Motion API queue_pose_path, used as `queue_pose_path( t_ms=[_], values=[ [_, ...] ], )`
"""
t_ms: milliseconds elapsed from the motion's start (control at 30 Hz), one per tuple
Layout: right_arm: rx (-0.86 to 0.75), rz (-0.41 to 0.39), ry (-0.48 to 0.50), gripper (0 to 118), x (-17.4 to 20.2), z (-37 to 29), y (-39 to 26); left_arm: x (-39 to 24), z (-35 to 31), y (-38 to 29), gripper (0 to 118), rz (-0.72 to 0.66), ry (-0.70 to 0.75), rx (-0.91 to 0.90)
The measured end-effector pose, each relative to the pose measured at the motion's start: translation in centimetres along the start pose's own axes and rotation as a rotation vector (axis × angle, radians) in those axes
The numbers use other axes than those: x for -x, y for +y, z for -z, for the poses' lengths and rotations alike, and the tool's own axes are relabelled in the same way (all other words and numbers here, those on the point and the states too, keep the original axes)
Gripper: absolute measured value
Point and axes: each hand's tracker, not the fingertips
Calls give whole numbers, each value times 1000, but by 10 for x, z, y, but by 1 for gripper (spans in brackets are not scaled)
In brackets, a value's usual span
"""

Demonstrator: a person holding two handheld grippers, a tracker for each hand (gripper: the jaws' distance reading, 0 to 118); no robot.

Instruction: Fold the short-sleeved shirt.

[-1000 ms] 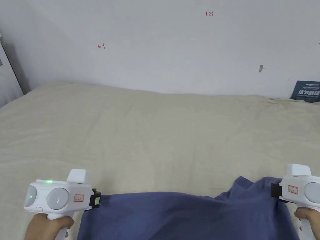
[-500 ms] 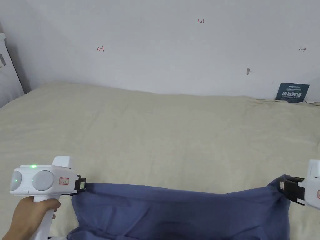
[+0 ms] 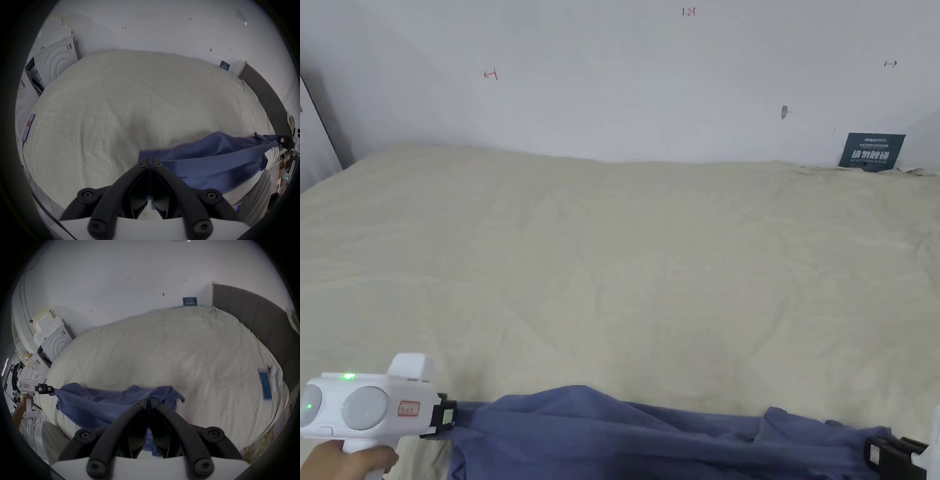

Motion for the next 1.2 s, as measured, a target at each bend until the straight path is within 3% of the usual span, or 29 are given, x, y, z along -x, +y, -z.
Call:
queue_pose_path(
  t_ms=[233, 567, 667, 733, 800, 867, 1200],
  values=[
    [113, 74, -52, 2, -12, 26, -55, -4, 16, -38, 0, 37, 37, 75],
    [202, 71, -111, 3, 3, 44, -68, -11, 25, -47, 2, 65, 76, 97],
    [192, 64, -100, 11, 5, 35, -60, -11, 15, -42, 27, 45, 69, 81],
    [159, 47, -103, 48, 10, 25, -53, -10, 7, -37, 77, 33, 84, 69],
    [120, 22, -103, 83, 16, 16, -43, -9, 1, -33, 114, 23, 78, 58],
    [54, -5, -110, 94, 22, 5, -32, -10, -10, -28, 117, 11, 69, 17],
    [-255, -112, -152, 103, 57, -37, 27, -28, -58, 10, 117, 26, 50, -237]
  ],
)
